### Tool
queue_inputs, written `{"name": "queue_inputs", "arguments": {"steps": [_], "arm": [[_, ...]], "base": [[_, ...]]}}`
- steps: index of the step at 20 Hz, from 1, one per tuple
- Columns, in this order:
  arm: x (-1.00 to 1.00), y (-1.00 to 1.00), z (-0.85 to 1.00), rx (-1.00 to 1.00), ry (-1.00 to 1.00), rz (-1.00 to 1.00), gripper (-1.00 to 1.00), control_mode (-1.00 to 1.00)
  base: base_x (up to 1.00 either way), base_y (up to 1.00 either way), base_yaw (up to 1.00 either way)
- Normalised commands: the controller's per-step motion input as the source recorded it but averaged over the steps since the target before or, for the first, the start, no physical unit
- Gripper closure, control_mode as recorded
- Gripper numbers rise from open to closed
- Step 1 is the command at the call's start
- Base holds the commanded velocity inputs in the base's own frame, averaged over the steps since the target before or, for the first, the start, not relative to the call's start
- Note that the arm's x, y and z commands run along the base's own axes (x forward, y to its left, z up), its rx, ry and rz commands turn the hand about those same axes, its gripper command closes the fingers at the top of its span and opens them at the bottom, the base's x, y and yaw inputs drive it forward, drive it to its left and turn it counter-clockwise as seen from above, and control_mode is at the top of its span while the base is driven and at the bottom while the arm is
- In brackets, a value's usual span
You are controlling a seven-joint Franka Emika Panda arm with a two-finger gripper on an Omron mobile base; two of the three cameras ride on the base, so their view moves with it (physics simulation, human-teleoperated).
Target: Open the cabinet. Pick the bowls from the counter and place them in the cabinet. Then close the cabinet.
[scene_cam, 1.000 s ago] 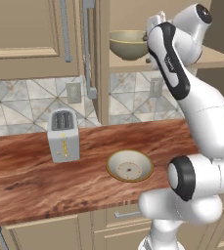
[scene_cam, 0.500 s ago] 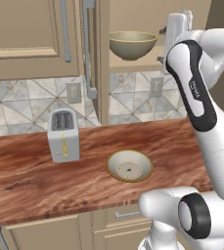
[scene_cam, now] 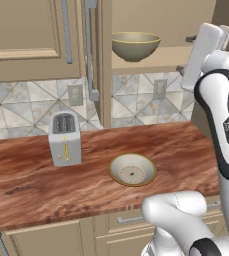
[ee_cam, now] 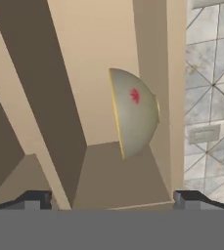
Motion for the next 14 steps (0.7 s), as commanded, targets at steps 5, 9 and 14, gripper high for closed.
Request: {"name": "queue_inputs", "arguments": {"steps": [5, 9, 14], "arm": [[-0.68, -0.46, -0.01, 0.0, 0.01, 0.26, -1.0, -1.0], [-0.48, -0.38, 0.0, 0.0, 0.07, 0.3, -1.0, -1.0], [-0.42, -0.25, -0.23, 0.0, 0.0, 0.26, -1.0, -1.0]], "base": [[0.0, 0.0, 0.0], [0.0, 0.0, 0.0], [0.0, 0.0, 0.0]]}}
